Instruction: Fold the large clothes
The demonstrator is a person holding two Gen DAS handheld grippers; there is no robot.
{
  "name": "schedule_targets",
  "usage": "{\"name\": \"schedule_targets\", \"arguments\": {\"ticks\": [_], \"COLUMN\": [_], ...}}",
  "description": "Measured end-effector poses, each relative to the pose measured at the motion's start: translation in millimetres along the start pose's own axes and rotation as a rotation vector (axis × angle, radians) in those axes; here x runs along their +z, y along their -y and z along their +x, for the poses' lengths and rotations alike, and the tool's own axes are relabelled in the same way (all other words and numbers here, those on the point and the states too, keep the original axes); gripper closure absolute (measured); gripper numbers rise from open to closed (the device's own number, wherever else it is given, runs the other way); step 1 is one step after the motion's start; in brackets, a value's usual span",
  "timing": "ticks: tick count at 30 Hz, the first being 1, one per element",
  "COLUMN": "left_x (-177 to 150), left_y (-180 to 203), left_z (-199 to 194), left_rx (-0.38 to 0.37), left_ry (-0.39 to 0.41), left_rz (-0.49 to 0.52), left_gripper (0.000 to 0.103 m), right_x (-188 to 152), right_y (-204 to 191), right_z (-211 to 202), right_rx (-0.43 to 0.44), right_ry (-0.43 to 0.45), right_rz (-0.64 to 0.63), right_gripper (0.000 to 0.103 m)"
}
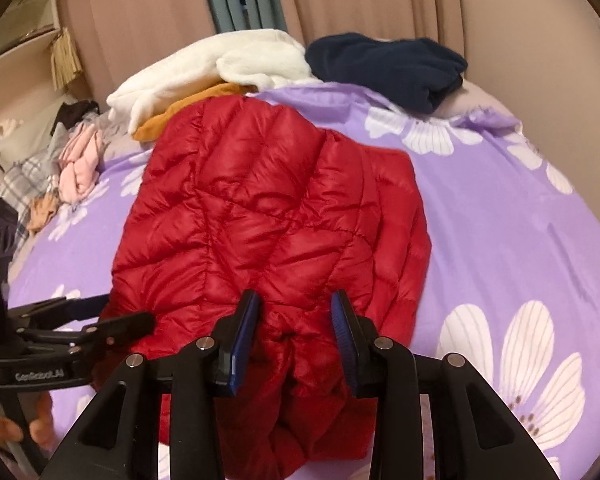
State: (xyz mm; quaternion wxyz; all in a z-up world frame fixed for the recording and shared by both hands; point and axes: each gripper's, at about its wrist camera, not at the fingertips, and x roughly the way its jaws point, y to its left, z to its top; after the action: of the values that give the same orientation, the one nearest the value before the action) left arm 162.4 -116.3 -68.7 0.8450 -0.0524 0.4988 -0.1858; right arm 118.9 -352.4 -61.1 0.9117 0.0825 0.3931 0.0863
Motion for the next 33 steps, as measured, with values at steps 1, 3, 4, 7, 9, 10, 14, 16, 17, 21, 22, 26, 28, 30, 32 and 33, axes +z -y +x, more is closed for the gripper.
{"name": "schedule_targets", "arguments": {"ticks": [1,3,4,7,9,10,14,16,17,21,22,26,28,30,32,33], "left_x": [0,1,0,0,-1,-1,-1,-1,-1,-2,-2,-3,-3,-4,-3,-3], "left_y": [0,-3,-3,-5,-4,-4,-4,-5,-5,-4,-4,-4,-4,-4,-5,-6], "left_z": [0,1,2,4,4,4,5,5,5,5,5,5,5,5,6,7], "left_rx": [-0.001,-0.004,-0.006,-0.010,-0.011,-0.011,-0.013,-0.016,-0.017,-0.016,-0.016,-0.016,-0.015,-0.011,-0.010,-0.010], "left_ry": [-0.001,-0.004,-0.005,-0.010,-0.012,-0.012,-0.015,-0.016,-0.016,-0.015,-0.016,-0.016,-0.019,-0.019,-0.022,-0.025], "left_rz": [-0.001,-0.004,-0.006,-0.015,-0.018,-0.018,-0.028,-0.034,-0.036,-0.037,-0.037,-0.038,-0.034,-0.027,-0.027,-0.029], "left_gripper": [0.029,0.029,0.028,0.027,0.027,0.026,0.025,0.024,0.024,0.024,0.024,0.024,0.024,0.024,0.024,0.023], "right_x": [-1,-1,-5,-9,-11,-11,-9,-9,-9,-10,-10,-14,-20,-23,-25,-25], "right_y": [1,4,2,3,2,2,-3,-6,-8,-12,-13,-17,-18,-16,-13,-11], "right_z": [0,4,1,3,2,1,-12,-21,-26,-38,-39,-30,-20,-9,-5,-2], "right_rx": [0.003,0.015,0.017,0.026,0.027,0.023,0.004,0.011,0.016,0.037,0.044,0.039,0.003,0.001,0.011,0.017], "right_ry": [-0.003,-0.009,-0.008,-0.009,-0.010,-0.010,0.014,0.033,0.043,0.060,0.062,0.029,-0.010,-0.030,-0.037,-0.044], "right_rz": [0.007,0.023,0.027,0.039,0.045,0.045,0.021,0.004,-0.005,-0.022,-0.027,-0.058,-0.068,-0.055,-0.037,-0.029], "right_gripper": [0.068,0.068,0.068,0.067,0.067,0.067,0.067,0.067,0.067,0.067,0.067,0.067,0.067,0.067,0.067,0.067]}}
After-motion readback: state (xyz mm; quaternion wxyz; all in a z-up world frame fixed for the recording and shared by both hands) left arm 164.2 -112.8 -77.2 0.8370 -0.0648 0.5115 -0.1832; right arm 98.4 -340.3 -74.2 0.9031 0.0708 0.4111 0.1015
